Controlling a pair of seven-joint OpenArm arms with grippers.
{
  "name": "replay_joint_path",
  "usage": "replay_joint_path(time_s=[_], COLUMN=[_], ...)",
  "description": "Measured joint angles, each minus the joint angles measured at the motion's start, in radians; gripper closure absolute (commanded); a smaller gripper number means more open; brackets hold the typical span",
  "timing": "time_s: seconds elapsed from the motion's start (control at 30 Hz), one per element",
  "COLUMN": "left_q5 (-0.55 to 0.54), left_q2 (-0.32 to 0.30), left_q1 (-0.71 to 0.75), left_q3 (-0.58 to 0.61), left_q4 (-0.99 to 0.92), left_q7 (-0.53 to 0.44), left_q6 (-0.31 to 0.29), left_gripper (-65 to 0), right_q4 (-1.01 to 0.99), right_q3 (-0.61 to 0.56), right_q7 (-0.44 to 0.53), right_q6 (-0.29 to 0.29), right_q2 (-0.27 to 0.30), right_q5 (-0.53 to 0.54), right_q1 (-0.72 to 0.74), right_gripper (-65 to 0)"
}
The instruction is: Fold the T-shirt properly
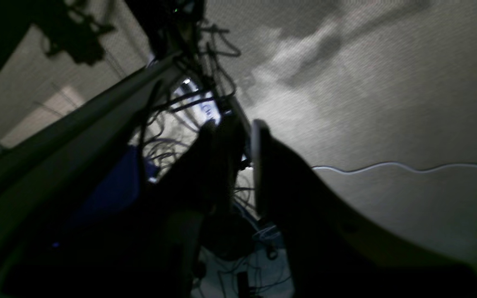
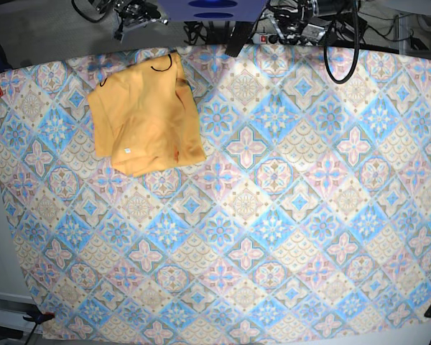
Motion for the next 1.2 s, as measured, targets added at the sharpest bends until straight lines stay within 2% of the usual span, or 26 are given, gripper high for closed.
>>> replay_joint_path(time_s=[0.1,0.43,1.2], left_q5=[0.000,0.010,0.006], left_q2=[0.024,0.034,0.028], left_q1=[-0.001,0.000,0.002], left_q3=[0.000,0.000,0.000], left_q4=[-0.002,-0.004,-0.002], left_q7=[-0.004,-0.003,-0.003], left_q6=[-0.012,-0.002,-0.001], left_gripper=[-8.3,-8.1,-8.2], right_q4=[0.000,0.000,0.000], right_q3=[0.000,0.000,0.000], right_q7=[-0.001,-0.003,-0.003], right_q6=[0.001,0.000,0.000], right_q2=[0.000,-0.003,-0.006], right_q5=[0.000,0.000,0.000], right_q1=[0.012,0.013,0.015], right_gripper=[-8.6,-8.3,-8.6])
